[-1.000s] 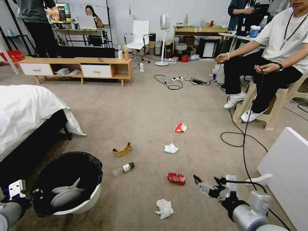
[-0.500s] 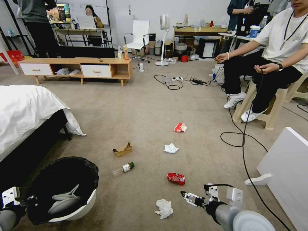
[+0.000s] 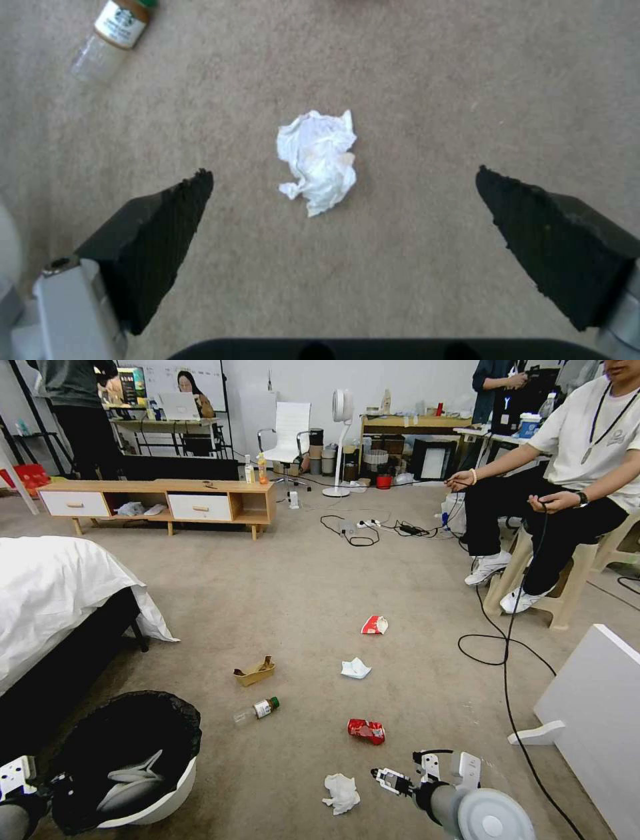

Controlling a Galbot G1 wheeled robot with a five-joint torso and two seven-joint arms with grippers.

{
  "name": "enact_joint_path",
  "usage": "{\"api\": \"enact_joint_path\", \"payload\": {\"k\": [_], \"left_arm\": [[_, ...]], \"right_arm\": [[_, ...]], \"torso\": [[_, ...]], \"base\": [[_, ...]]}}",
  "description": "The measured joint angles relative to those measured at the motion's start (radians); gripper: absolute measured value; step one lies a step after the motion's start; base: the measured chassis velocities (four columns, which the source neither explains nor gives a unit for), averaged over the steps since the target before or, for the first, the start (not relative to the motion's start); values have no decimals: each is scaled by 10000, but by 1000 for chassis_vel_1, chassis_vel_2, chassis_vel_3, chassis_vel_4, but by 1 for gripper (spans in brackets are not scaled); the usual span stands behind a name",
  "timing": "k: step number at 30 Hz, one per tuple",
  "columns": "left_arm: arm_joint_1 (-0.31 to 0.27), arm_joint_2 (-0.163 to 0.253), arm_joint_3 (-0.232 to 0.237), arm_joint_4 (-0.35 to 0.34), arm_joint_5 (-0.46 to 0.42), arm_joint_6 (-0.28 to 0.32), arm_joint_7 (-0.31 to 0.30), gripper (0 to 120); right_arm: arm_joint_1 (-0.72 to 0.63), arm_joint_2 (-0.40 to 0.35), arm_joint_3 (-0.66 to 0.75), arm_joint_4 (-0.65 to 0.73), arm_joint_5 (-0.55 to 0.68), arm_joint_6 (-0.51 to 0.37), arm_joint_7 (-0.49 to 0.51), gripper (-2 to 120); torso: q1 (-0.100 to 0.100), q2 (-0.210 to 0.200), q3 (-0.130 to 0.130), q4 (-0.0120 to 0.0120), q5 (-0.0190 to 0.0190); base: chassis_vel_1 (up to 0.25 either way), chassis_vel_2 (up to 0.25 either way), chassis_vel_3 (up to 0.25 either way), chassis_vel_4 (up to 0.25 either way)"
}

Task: Pick up the trash bin and place the garbage on the floor into it.

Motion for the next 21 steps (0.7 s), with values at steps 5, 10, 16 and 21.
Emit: {"api": "enact_joint_path", "payload": {"k": [5, 10, 16, 21], "left_arm": [[-101, -71, 77, 153, 137, 0, 96, 1], [-204, -76, 119, 268, 168, 0, 131, 1], [-389, -98, 269, 449, 250, 0, 205, 1], [-585, -140, 438, 561, 319, -1, 264, 1]], "right_arm": [[784, 629, -472, -878, -164, 2, -174, 100], [1218, 1051, -901, -1412, -348, 10, -256, 100], [1724, 1469, -1558, -2062, -722, 133, -65, 100], [2012, 1675, -1984, -2686, -1080, 208, 234, 100]], "torso": [[0, 0, 0, 3, 0], [0, 0, 0, 2, 0], [0, 0, 0, 2, -1], [0, -1, 0, 0, 0]], "base": [[0, 0, 0, 0], [0, 0, 0, 0], [0, 0, 0, 0], [0, 0, 0, 0]]}}
